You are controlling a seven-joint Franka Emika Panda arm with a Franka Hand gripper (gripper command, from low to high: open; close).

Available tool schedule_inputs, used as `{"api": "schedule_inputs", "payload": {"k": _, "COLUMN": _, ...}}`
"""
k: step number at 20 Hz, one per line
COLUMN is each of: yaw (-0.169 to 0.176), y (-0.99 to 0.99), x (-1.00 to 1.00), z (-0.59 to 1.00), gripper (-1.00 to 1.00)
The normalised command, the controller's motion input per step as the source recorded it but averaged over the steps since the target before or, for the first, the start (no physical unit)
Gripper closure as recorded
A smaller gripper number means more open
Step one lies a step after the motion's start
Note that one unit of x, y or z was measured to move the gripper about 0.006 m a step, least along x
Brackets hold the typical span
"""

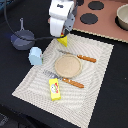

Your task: Interact with the objects in diverse but meaningful ways.

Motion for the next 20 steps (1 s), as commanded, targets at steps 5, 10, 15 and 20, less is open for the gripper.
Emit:
{"api": "schedule_inputs", "payload": {"k": 5, "yaw": -0.012, "y": -0.25, "x": -1.0, "z": -0.1, "gripper": 1.0}}
{"api": "schedule_inputs", "payload": {"k": 10, "yaw": -0.013, "y": -0.25, "x": -1.0, "z": -0.15, "gripper": 1.0}}
{"api": "schedule_inputs", "payload": {"k": 15, "yaw": -0.005, "y": -0.27, "x": -1.0, "z": -0.16, "gripper": 1.0}}
{"api": "schedule_inputs", "payload": {"k": 20, "yaw": -0.007, "y": -0.26, "x": -1.0, "z": -0.17, "gripper": 1.0}}
